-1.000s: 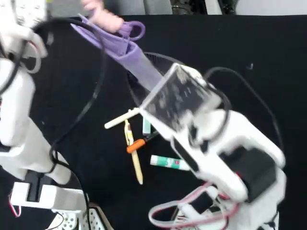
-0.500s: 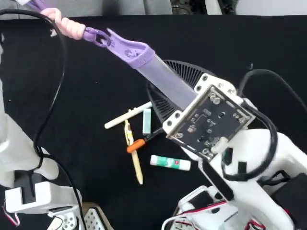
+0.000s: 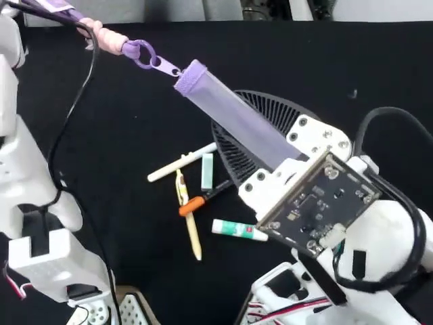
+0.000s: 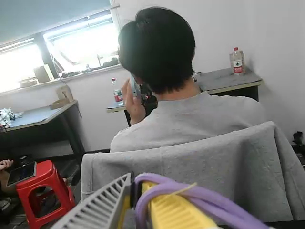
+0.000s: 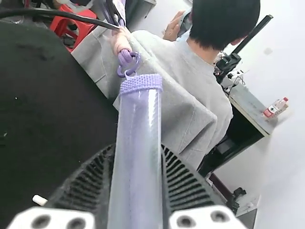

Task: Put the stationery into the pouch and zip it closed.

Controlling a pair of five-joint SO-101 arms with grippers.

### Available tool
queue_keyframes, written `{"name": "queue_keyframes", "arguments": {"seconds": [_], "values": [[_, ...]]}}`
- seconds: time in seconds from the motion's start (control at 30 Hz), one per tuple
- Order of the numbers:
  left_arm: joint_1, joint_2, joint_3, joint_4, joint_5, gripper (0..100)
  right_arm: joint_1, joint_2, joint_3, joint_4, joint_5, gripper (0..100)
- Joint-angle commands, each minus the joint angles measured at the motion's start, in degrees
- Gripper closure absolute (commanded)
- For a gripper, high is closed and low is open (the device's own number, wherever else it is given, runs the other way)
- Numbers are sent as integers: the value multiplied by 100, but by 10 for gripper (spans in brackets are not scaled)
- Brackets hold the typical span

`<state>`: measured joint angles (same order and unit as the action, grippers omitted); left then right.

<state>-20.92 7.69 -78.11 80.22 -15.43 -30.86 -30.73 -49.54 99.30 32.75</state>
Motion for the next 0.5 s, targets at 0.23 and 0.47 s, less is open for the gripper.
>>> {"name": "queue_keyframes", "arguments": {"seconds": [0.23, 0.47], "values": [[-426, 1433, 110, 18, 651, 971, 624, -66, -356, 149, 53, 988], [-426, 2567, 57, -18, 659, 971, 624, -66, -356, 132, 53, 988]]}}
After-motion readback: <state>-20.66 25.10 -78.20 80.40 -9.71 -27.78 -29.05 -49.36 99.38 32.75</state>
